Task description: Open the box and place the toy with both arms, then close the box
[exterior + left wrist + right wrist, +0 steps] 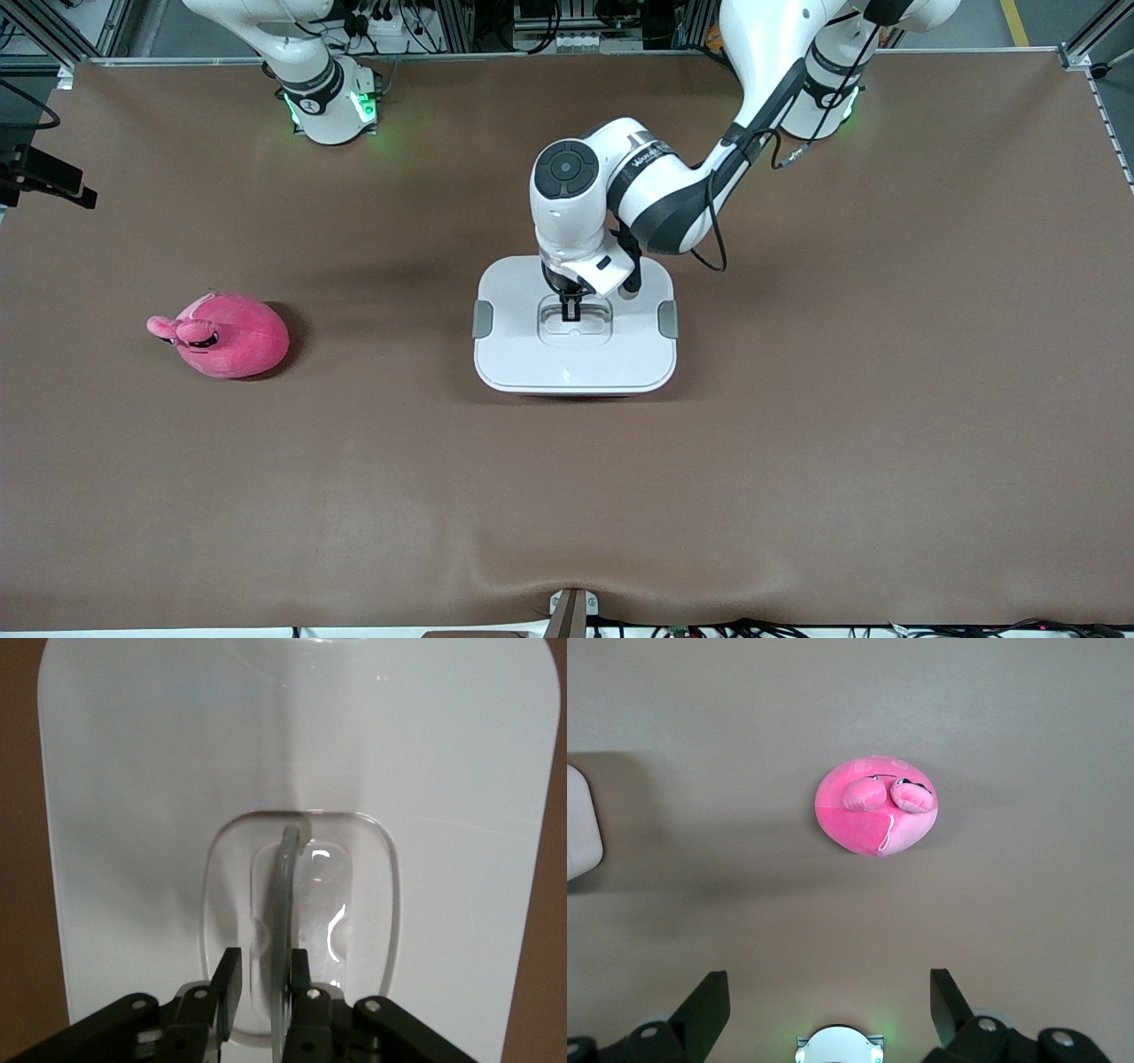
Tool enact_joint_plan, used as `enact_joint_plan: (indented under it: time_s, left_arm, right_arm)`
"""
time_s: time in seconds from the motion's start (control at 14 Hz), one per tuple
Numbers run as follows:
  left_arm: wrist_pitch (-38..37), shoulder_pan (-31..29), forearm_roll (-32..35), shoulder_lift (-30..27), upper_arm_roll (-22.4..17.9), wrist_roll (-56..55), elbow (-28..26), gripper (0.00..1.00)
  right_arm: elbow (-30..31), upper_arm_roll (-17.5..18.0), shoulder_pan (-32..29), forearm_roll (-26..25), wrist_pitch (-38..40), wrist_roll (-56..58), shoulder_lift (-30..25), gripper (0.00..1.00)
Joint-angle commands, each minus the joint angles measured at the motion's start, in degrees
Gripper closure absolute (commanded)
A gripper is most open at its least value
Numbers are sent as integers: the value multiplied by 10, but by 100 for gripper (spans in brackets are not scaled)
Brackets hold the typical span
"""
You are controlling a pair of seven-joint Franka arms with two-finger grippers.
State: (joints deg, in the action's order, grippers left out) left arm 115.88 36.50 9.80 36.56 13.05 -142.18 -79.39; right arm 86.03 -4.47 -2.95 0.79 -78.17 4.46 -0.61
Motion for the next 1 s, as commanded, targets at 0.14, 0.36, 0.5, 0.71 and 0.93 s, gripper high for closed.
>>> enact_joint_plan:
  time_s: [0.14,0.36,0.5,0.71,0.93]
  left_arm:
    - [2,8,12,7,-5,-17,15,79]
    - [2,8,12,6,-5,-18,15,83]
    - [2,8,12,5,-5,-18,15,90]
    - [2,7,11,4,-5,-18,15,94]
    - [2,8,12,4,-5,-18,15,97]
  right_arm:
    - [-4,6,-1,7,11,-1,10,0]
    - [-5,7,2,7,11,-4,12,0]
    - [-4,7,2,8,12,-2,17,0]
    - [-5,9,12,15,11,10,22,0]
    - [-2,9,4,15,14,73,28,0]
